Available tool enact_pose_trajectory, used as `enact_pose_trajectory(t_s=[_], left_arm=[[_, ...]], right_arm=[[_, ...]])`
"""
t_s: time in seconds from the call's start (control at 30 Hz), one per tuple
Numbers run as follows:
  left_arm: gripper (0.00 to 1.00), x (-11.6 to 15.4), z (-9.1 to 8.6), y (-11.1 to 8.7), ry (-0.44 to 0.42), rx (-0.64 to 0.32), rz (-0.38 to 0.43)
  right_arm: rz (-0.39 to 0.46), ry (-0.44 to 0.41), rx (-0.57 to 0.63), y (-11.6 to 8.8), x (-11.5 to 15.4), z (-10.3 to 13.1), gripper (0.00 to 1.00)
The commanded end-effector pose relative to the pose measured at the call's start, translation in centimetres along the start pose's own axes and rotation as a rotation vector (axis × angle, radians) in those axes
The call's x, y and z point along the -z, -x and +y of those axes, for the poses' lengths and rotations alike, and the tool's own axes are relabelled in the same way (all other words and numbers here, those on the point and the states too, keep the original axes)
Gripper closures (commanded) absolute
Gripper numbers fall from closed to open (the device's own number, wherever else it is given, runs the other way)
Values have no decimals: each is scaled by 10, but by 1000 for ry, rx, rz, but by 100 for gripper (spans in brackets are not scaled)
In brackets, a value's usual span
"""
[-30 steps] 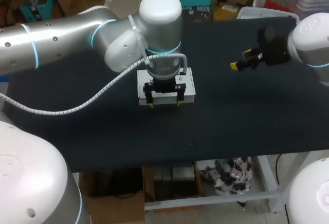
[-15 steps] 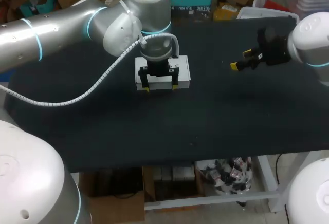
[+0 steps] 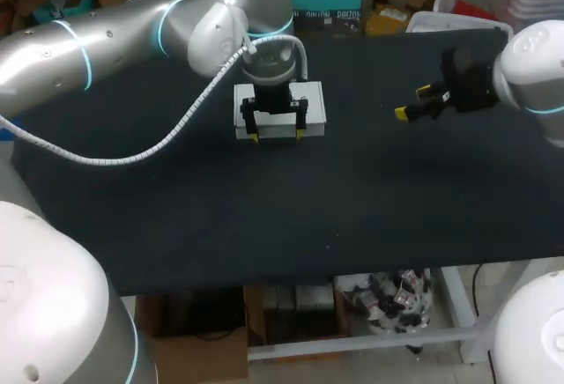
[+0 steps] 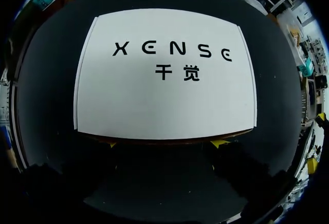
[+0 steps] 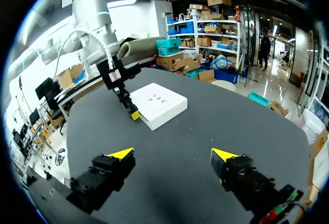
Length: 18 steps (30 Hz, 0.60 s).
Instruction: Assemble the packaging by folding the flat box into shape, placing the metal phone stand inside, and closing the box properly
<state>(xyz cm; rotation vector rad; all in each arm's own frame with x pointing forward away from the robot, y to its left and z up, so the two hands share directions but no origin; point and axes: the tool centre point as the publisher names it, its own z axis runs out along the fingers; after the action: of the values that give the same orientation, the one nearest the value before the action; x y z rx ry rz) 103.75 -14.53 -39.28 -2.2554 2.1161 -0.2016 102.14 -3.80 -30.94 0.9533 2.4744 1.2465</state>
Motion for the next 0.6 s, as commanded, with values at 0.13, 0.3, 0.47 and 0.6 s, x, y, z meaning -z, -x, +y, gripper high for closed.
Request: enact_pose_trajectory(t_s=[0.13, 0.3, 0.47, 0.6], left_arm=[[0, -3, -23, -8, 39, 9, -31], [0, -2, -39, -7, 34, 25, -34], [0, 0, -52, -3, 33, 49, -32], [0, 4, -54, 0, 18, 52, -17]], right_arm=[[8, 2, 0, 2, 1, 0, 0], [8, 2, 0, 2, 1, 0, 0], [8, 2, 0, 2, 1, 0, 0], [8, 2, 0, 2, 1, 0, 0]])
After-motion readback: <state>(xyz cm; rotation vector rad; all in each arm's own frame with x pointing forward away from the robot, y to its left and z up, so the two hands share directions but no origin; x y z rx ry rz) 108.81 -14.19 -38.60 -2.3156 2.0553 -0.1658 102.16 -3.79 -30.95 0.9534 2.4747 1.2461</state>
